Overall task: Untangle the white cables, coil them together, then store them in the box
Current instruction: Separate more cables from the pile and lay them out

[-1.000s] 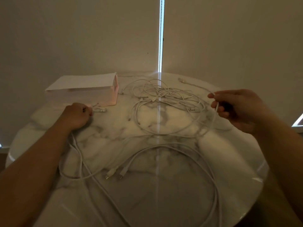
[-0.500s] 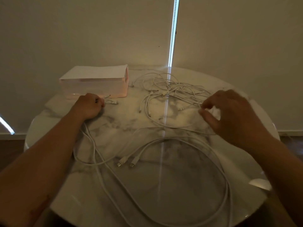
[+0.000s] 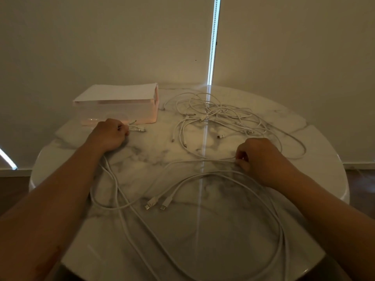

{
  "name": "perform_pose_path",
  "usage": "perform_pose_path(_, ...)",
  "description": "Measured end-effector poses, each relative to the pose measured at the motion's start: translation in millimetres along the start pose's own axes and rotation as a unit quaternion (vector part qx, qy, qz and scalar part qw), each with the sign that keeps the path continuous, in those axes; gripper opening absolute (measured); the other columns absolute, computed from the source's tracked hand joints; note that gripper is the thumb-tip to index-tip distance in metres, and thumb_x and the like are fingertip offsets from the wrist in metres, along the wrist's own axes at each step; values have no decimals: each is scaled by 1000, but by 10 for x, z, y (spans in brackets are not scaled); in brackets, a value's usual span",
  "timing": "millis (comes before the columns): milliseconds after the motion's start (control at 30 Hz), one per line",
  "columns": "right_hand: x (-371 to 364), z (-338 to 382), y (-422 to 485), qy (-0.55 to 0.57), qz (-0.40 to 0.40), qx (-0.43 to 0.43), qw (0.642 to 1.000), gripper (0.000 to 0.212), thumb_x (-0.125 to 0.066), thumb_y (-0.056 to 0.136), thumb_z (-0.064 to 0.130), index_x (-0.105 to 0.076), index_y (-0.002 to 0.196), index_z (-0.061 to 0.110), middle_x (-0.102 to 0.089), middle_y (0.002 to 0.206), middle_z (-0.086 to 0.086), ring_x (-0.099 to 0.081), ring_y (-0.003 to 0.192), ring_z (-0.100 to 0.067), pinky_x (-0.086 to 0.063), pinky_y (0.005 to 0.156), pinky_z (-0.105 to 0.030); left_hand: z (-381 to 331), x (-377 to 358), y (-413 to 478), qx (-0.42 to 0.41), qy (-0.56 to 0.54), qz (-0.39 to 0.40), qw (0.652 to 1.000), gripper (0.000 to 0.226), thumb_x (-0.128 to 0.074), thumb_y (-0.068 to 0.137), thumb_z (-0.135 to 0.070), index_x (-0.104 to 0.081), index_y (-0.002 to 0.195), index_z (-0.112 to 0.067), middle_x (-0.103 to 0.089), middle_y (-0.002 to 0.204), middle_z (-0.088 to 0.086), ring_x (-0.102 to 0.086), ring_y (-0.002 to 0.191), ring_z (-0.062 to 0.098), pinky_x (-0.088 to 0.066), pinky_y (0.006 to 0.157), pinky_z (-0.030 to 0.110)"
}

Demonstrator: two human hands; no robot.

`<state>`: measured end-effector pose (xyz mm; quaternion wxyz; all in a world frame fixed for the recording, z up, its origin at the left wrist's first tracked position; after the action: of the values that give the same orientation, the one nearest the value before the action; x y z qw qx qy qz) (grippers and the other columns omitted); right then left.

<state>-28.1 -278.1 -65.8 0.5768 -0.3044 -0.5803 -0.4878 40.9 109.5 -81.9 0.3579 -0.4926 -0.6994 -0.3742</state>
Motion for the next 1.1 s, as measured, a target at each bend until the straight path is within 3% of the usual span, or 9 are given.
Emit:
perform_pose_path(100, 169, -40, -8, 100, 6, 38, 994, 19, -71, 87, 17, -62, 75, 29, -57, 76, 12, -52, 69, -7, -36, 64, -13, 4, 3, 5, -3, 1, -3, 1000, 26, -50, 94, -24, -70, 77, -23, -71, 102, 15, -59, 88, 31, -43, 79, 32)
perform_pose_path(233, 530, 40, -220, 294, 128, 163, 933, 15, -73, 87, 19, -70, 80, 32, -62, 67, 0, -53, 58, -20, -45, 57, -33, 1, 9, 12, -3, 9, -3, 1000, 26, -50, 94, -23, -69, 77, -24, -70, 102, 14, -58, 84, 29, -43, 77, 32)
perform_pose_path(433, 671, 188, -564, 292, 314, 282, 859, 7, -79, 83, 20, -78, 90, 21, -69, 90, 4, -63, 79, -18, -49, 68, -43, 5, 0, 13, -2, 15, -6, 1000, 27, -49, 94, -25, -69, 76, -25, -70, 102, 15, -53, 78, 26, -40, 75, 31)
perform_pose_path(500, 679, 143, -567, 254, 301, 278, 876, 13, -79, 82, 30, -77, 95, 26, -70, 88, 9, -64, 78, -13, -51, 66, -36, 12, 1, 12, -3, 17, -7, 1000, 27, -49, 94, -26, -68, 75, -26, -70, 103, 15, -53, 79, 26, -41, 75, 31)
perform_pose_path(600, 656, -139, -385, 159, 105, 179, 965, 1, -74, 82, 38, -74, 83, 37, -66, 72, 23, -63, 68, -1, -44, 60, -13, 1, 3, 6, -4, 15, -5, 1000, 26, -49, 94, -25, -69, 77, -25, -70, 103, 15, -53, 80, 26, -41, 76, 32)
perform_pose_path(667, 565, -473, -237, 62, 0, 3, 998, 24, -73, 83, 37, -68, 61, 30, -62, 57, 14, -59, 57, -5, -42, 58, -18, 0, 0, 2, -4, 13, -2, 1000, 26, -50, 94, -24, -71, 80, -22, -70, 104, 16, -56, 83, 30, -43, 77, 33)
perform_pose_path(800, 195, -774, -144, -37, 31, -181, 982, 53, -66, 80, 59, -51, 52, 17, -52, 60, -4, -51, 63, -25, -40, 61, -30, -8, 2, 4, -6, 26, -5, 1000, 23, -52, 92, -26, -68, 76, -24, -70, 103, 19, -62, 92, 37, -48, 82, 38)
perform_pose_path(1000, 227, -588, -164, -32, 45, -106, 993, 34, -66, 86, 44, -58, 65, 18, -63, 72, -1, -58, 72, -21, -41, 66, -29, 7, 5, -6, -12, 31, -7, 999, 22, -51, 89, -31, -68, 75, -27, -70, 103, 18, -62, 93, 37, -49, 83, 39)
perform_pose_path(1100, 414, -482, -321, 131, 135, 19, 982, 21, -68, 81, 47, -70, 72, 28, -69, 74, 8, -64, 71, -10, -45, 63, -18, 4, 6, 5, -10, 30, -4, 999, 22, -52, 91, -29, -69, 78, -26, -70, 106, 18, -61, 95, 37, -48, 85, 39)
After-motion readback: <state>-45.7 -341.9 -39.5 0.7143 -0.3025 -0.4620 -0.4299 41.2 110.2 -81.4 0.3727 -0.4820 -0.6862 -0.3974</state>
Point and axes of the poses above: each hand's wrist, its own y-axis towards the middle knuckle, its own x-axis out of the back of the hand, z = x × y, the point moved 1 cm from there along y, towards the middle knuckle
